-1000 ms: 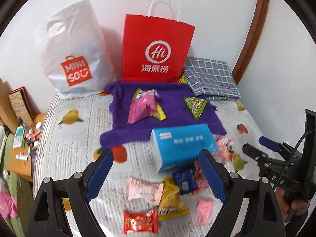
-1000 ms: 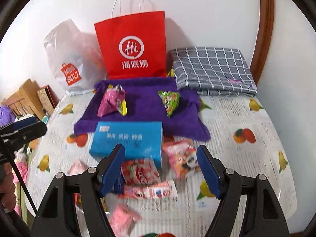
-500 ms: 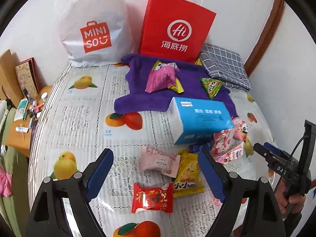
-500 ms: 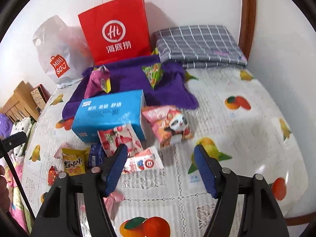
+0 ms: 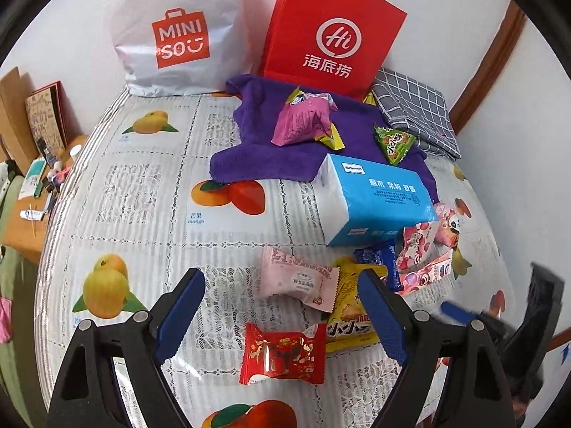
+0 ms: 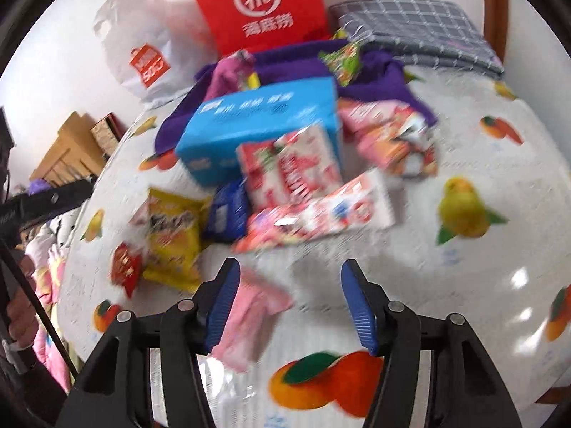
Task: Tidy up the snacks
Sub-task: 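Grasp the pink peach packet with the right tool while the left tool grasps the red packet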
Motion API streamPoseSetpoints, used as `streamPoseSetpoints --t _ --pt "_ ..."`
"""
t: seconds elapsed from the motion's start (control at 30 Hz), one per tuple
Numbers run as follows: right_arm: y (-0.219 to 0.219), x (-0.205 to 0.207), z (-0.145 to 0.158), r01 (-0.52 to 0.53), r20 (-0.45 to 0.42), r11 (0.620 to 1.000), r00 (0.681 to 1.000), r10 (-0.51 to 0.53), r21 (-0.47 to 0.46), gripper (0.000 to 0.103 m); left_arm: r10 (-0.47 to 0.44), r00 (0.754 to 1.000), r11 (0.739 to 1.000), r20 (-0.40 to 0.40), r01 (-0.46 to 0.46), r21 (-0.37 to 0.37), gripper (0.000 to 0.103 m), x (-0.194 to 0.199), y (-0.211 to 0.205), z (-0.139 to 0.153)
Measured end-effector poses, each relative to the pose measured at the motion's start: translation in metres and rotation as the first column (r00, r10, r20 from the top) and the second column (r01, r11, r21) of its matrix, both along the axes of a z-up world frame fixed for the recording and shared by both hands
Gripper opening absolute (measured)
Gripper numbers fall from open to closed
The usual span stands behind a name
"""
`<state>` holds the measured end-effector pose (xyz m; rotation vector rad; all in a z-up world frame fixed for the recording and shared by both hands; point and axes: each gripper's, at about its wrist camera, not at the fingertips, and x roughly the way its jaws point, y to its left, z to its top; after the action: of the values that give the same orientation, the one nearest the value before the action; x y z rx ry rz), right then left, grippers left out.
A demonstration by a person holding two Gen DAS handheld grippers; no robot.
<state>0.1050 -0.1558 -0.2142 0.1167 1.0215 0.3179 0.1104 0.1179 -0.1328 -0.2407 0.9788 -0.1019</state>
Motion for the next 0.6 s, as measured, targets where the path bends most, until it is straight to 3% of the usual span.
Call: streamPoseSetpoints --t 0.2,0.4,0.5,0.6 --pt "0.023 -0.007 -0.019 -0.014 -0.036 1.0 0.999 0.014 -0.013 0.06 0.018 1.0 1.0 -0.002 -0.018 0.015 0.086 -0.007 0.012 -0.002" --pt "0.05 -0.022 -0.025 -0.075 0.051 0.978 0.995 0.086 -0.193 0.061 0.027 0.999 0.999 -0.038 -0.027 0.019 0.086 -0.012 0.019 -0.019" --pt "0.047 -0.028 -0.026 -0.101 0.078 0.966 0.989 0.123 -0.236 0.056 0.014 0.998 1.0 -0.059 -0.013 0.029 0.086 -0.015 0.015 -0.03" --pt "0.028 -0.026 -0.026 -0.069 0.086 0.968 0.992 0.092 -0.24 0.048 -0.013 0.997 0.999 -0.081 0.015 0.029 0.087 -0.018 0.007 -0.042"
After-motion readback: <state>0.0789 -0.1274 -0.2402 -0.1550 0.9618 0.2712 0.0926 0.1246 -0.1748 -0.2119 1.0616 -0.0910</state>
